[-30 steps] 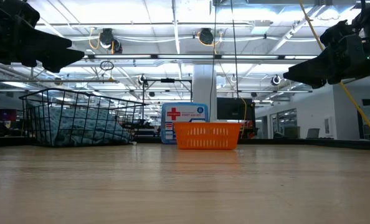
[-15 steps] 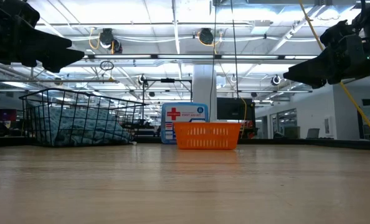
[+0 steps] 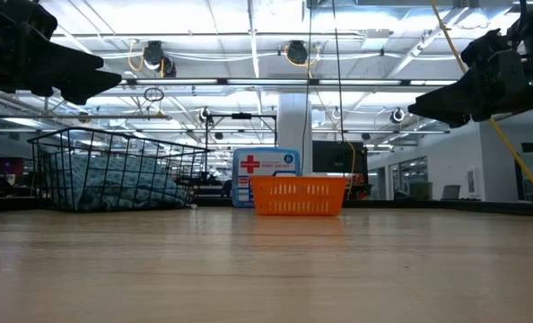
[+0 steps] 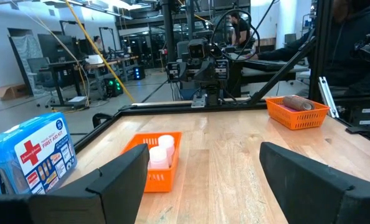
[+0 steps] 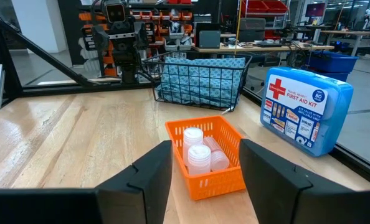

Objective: Pick & place medical supplies in basket/bin
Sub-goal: Return to Home Position

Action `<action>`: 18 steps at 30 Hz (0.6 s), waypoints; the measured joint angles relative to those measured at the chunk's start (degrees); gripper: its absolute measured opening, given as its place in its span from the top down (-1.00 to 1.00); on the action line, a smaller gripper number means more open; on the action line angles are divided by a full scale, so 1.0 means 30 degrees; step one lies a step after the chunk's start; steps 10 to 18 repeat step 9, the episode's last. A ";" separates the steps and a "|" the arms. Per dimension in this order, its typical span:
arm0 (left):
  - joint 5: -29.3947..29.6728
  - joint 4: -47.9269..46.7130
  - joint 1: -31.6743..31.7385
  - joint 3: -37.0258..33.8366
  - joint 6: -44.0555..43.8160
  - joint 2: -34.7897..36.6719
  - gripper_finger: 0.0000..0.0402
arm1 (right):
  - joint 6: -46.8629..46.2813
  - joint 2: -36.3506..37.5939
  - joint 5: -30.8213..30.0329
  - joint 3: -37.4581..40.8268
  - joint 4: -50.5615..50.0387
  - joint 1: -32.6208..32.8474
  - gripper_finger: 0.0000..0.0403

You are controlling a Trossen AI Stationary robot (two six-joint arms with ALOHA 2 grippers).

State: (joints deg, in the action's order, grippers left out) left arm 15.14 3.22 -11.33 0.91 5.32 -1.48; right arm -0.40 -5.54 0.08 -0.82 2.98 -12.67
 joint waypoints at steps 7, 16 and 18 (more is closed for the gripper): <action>0.0000 0.0000 -0.0015 0.0000 0.0000 -0.0006 -0.55 | 0.0006 -0.0001 0.0006 0.0000 0.0000 0.0006 0.14; 0.0000 0.0000 -0.0015 0.0000 0.0000 0.0000 -0.54 | 0.0004 -0.0001 0.0004 -0.0003 0.0005 0.0002 0.15; 0.0000 0.0000 -0.0015 0.0000 0.0000 0.0000 -0.54 | 0.0004 -0.0001 0.0004 -0.0003 0.0005 0.0002 0.15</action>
